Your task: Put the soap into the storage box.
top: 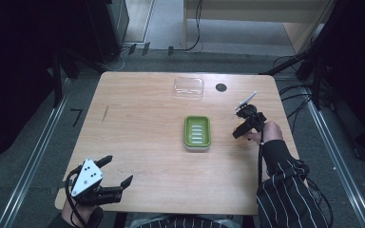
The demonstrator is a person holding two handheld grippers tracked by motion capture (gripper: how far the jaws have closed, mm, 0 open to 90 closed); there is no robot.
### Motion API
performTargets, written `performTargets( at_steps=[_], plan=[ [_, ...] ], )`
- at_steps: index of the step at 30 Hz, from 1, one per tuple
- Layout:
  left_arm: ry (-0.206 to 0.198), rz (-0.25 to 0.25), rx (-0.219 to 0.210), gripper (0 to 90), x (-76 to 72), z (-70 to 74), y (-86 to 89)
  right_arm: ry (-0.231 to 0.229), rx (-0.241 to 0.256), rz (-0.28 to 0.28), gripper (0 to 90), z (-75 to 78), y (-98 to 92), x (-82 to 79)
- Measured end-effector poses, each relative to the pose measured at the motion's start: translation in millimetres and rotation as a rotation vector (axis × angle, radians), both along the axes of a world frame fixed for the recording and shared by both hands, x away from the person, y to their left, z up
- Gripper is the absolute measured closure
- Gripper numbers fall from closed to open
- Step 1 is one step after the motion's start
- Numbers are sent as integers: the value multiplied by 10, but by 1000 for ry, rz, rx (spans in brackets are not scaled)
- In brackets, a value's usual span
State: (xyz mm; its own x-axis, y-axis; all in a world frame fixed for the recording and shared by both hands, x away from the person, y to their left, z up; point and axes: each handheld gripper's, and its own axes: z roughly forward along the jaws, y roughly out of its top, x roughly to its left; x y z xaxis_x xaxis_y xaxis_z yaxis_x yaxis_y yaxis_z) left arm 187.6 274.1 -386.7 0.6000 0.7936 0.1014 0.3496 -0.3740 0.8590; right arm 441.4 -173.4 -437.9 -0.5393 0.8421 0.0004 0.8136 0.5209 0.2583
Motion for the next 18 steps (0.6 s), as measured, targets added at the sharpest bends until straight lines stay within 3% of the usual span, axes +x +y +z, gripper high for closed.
performTargets(
  at_steps=[18],
  plan=[
    [2,35,10,136,-102,8,57,-53,27,94,281,98,346,9]
  ],
)
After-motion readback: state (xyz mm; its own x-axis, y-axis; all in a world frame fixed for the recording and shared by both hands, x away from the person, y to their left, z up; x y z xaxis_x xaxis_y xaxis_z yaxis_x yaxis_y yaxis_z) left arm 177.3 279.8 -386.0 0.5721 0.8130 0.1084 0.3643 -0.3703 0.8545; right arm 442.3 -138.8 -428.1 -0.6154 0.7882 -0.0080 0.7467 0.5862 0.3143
